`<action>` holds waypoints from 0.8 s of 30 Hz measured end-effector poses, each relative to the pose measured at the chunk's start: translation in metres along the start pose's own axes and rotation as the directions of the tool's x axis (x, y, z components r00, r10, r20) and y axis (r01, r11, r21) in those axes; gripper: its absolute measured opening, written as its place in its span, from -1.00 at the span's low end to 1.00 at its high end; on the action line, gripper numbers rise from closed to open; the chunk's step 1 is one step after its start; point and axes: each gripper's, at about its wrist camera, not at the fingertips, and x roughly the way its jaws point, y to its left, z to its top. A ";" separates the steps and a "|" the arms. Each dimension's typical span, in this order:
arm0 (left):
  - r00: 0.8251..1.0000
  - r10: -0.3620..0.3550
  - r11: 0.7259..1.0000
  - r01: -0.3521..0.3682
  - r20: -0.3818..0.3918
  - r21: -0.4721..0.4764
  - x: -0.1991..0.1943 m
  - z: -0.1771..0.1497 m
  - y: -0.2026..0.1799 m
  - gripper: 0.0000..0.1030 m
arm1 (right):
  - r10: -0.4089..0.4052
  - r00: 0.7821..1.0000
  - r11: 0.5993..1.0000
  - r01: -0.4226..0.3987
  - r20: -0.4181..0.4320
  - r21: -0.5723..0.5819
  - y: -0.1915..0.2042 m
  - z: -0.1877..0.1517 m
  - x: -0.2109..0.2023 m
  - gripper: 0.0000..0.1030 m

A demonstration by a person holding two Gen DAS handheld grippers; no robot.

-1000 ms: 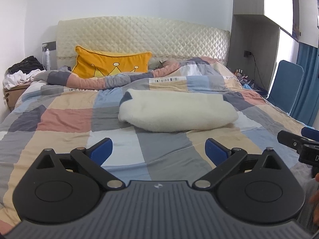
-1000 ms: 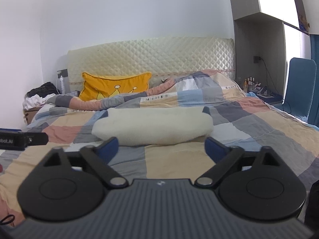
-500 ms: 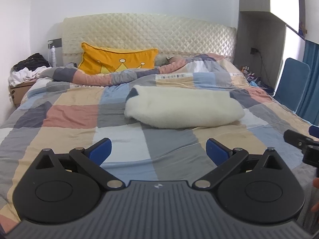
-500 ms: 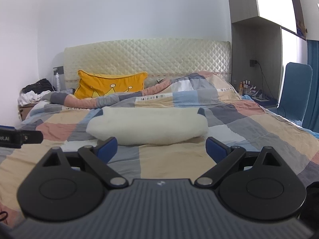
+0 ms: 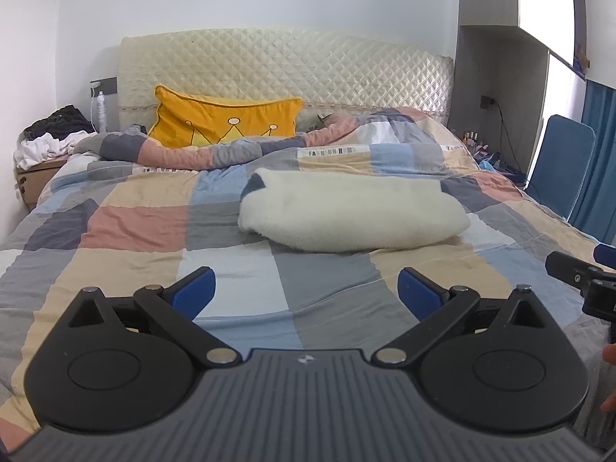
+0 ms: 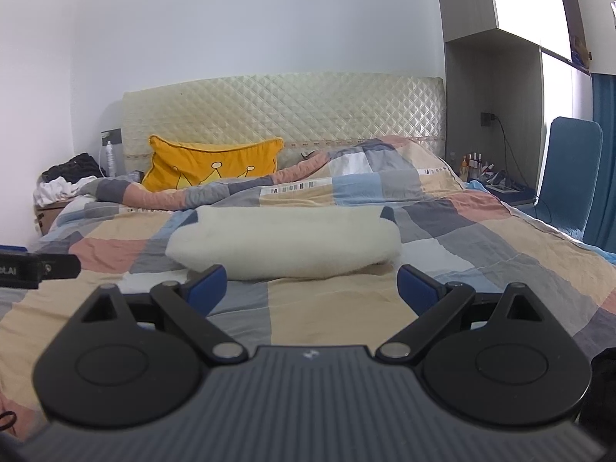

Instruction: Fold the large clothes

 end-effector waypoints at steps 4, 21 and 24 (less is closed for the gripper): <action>1.000 0.000 1.000 0.000 0.001 0.001 0.001 0.000 0.000 0.99 | 0.001 1.000 1.000 -0.001 0.006 -0.002 -0.001 -0.001 0.000 0.88; 1.000 -0.013 1.000 0.013 0.006 -0.002 -0.002 0.001 -0.001 0.99 | 0.002 1.000 1.000 -0.002 0.005 0.000 -0.001 -0.001 0.000 0.88; 1.000 -0.017 1.000 0.017 0.013 -0.001 -0.003 0.003 -0.004 0.99 | 0.002 1.000 1.000 -0.002 0.004 0.001 -0.001 -0.001 0.000 0.88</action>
